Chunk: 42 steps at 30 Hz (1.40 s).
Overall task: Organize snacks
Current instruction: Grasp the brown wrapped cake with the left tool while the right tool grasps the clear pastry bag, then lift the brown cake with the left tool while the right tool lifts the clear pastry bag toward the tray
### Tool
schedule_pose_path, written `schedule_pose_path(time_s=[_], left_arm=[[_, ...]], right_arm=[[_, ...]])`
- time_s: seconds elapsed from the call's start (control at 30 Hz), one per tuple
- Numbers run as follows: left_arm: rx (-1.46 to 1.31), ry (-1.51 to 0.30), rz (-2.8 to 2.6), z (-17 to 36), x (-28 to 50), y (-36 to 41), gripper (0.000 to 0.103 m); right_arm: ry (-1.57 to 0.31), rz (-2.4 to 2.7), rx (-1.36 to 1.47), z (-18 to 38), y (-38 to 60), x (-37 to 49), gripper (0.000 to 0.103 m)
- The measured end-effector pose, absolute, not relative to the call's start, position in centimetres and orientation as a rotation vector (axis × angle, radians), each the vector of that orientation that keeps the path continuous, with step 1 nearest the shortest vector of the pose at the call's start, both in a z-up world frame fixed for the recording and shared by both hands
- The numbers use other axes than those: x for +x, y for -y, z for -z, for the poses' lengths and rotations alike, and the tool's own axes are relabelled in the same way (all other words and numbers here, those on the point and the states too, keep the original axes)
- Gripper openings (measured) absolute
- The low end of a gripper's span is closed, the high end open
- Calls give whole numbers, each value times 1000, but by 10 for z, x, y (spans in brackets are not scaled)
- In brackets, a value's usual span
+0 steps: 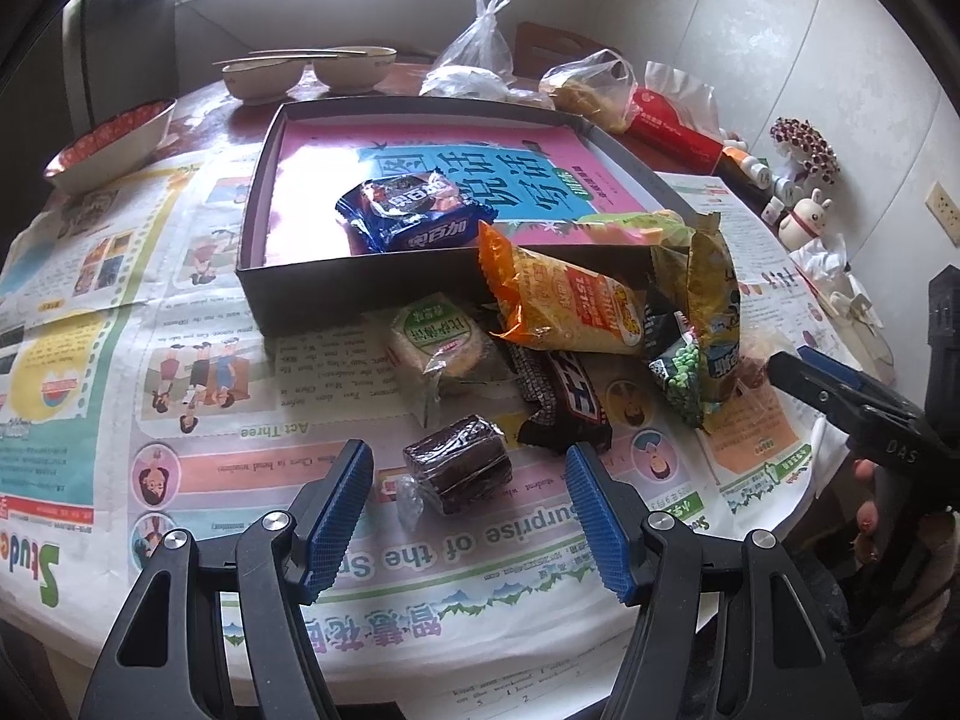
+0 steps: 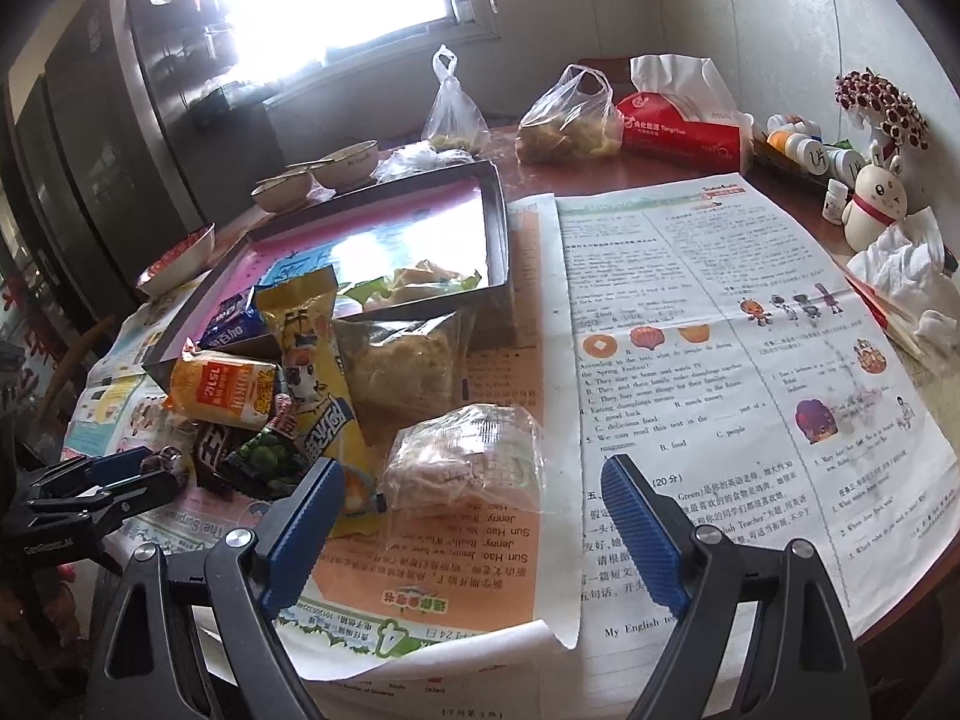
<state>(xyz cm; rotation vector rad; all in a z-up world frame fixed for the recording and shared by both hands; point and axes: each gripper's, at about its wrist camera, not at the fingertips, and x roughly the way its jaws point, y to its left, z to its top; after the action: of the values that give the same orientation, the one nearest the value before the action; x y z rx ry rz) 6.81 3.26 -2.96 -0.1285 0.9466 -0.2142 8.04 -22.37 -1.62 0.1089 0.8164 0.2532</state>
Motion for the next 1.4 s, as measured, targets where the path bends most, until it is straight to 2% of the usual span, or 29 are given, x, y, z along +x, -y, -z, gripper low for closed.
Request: schedule_pose_path(time_s=[0.17,0.57,0.8,0.93,1.0,1.07,1.4], left_arm=[[-144,-952,228,32,69,-33,58],[-132,-952,227,32,70,-30,57],[-121,-953,217,32,70,-29,57],[-110,-952,210,32,69,-27,57],[-100,-950,198,33,69,-26,53],[-87,-946,182,33,70,-27,40],[-115,-946,207,33,69,-32,39]], right_arm=[[-814,-263,105,19,220,83,85],[-825,-275,73,29,207,90,66],[-820,-281,47,31,201,94,63],[-806,-293,40,33,198,94,55],[-802,-299,34,32,197,94,53],[-799,-301,41,32,199,93,47],[-780,-292,67,27,209,89,45]])
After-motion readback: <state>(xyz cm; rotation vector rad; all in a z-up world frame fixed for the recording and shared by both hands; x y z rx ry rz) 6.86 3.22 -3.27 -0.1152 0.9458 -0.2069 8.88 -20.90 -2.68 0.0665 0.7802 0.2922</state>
